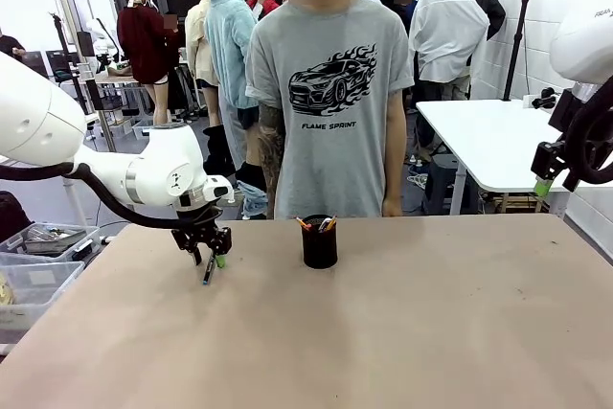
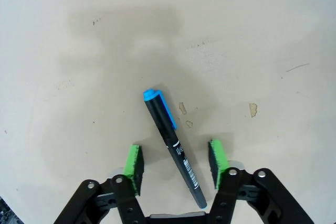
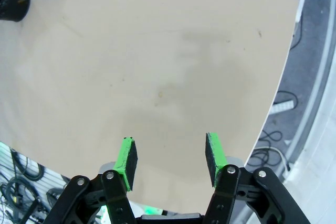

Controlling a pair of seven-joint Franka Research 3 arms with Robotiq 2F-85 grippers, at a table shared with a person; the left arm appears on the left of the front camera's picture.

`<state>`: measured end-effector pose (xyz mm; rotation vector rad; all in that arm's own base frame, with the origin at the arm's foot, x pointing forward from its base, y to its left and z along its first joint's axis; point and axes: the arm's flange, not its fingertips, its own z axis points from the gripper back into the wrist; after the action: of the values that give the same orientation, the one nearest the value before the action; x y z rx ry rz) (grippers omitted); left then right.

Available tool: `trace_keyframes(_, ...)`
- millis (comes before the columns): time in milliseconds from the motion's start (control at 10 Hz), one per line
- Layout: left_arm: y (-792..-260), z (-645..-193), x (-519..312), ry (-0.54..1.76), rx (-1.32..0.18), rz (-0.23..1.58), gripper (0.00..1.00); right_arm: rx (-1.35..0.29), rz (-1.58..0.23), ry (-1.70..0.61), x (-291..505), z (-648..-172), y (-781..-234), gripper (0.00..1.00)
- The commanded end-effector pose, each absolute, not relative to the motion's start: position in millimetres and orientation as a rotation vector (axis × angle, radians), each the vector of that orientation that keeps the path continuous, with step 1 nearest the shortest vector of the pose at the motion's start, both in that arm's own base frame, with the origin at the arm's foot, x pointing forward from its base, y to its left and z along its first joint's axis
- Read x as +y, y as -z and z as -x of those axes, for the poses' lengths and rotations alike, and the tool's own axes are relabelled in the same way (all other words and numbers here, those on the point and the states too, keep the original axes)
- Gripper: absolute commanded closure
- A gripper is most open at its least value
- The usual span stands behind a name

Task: Place the pens into the pen holder.
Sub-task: Pick up a writing instrument from the table and place it into the Pen holder.

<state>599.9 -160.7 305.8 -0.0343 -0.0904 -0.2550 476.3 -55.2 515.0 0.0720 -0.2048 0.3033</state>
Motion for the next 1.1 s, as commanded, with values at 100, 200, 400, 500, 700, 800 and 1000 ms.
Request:
trace_keyframes(100, -303.0, -606.2, -165.2, 0.24, -0.072, 0.006, 1.0, -0.208, -0.065, -0.302, -55.1, -475.0, -514.5, 0.34)
trace_keyframes(200, -302.8, -606.2, -165.7, 0.244, -0.068, 0.007, 1.0, -0.208, -0.065, -0.302, -55.1, -475.0, -514.5, 0.34)
trace_keyframes(400, -303.5, -605.6, -167.0, 0.246, -0.066, 0.002, 1.0, -0.208, -0.065, -0.302, -55.1, -475.0, -514.5, 0.34)
trace_keyframes(500, -300.8, -605.2, -168.7, 0.25, -0.057, 0.004, 1.0, -0.208, -0.065, -0.302, -55.1, -475.0, -514.5, 0.34)
trace_keyframes(700, -301.0, -602.5, -171.3, 0.277, -0.052, 0.02, 1.0, -0.208, -0.065, -0.302, -55.1, -475.0, -514.5, 0.34)
trace_keyframes(800, -307.6, -598.5, -170.5, 0.322, -0.07, 0.065, 1.0, -0.208, -0.065, -0.302, -55.1, -475.0, -514.5, 0.34)
trace_keyframes(1000, -336.7, -587.7, -166.7, 0.466, -0.163, 0.265, 1.0, -0.208, -0.065, -0.302, -55.1, -475.0, -514.5, 0.34)
